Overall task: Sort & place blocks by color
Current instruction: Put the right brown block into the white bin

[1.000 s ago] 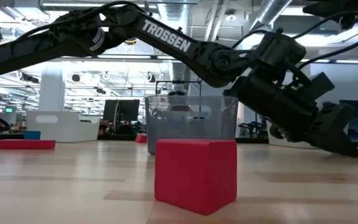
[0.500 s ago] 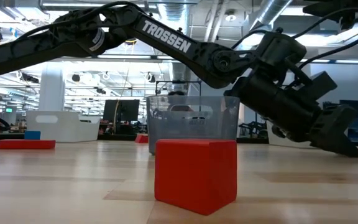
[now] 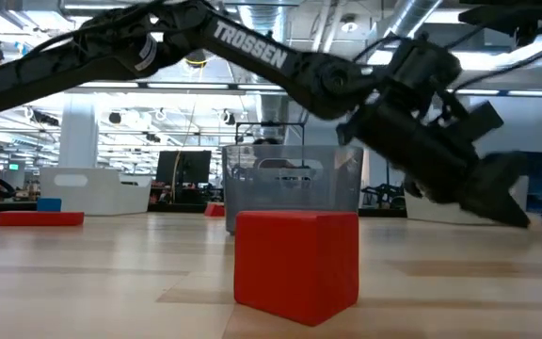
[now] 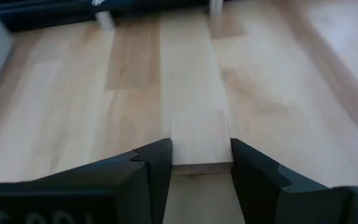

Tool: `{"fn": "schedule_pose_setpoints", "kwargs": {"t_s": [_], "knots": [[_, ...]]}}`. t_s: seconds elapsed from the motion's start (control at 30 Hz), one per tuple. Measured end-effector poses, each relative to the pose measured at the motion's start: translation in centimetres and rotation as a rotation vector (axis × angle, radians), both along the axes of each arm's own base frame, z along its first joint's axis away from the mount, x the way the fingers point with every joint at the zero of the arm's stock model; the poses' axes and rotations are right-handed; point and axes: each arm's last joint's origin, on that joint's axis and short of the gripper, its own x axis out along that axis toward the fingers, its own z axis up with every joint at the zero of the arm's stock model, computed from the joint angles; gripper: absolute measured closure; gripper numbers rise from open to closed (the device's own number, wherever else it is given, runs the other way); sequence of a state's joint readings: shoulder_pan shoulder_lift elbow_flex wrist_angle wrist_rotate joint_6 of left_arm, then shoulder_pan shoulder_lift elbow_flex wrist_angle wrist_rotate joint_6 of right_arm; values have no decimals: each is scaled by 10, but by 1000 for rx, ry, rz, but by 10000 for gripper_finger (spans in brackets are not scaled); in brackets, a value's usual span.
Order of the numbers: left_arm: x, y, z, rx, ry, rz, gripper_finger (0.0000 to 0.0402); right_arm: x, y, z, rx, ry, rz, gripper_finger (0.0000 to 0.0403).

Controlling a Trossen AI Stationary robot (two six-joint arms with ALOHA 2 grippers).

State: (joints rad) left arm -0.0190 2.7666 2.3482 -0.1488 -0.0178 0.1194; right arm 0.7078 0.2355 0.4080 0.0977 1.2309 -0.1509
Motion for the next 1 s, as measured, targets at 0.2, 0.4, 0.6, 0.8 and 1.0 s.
{"fn": "schedule_pose_setpoints", "kwargs": {"t_s": [0.2, 0.4, 0.6, 0.8, 1.0], "knots": [[-7, 4, 48, 78, -11, 67, 289, 0, 0, 0, -9, 3, -1, 179], [-14, 4, 80, 122, -7, 94, 288, 0, 0, 0, -12, 7, -1, 179], [-25, 6, 97, 114, 62, 122, 293, 0, 0, 0, -14, 8, 0, 179], [-35, 2, 111, 136, 110, 164, 295, 0, 0, -1, -22, 18, 1, 179], [-43, -1, 122, 145, 150, 191, 295, 0, 1, -1, -26, 21, 16, 179]]}}
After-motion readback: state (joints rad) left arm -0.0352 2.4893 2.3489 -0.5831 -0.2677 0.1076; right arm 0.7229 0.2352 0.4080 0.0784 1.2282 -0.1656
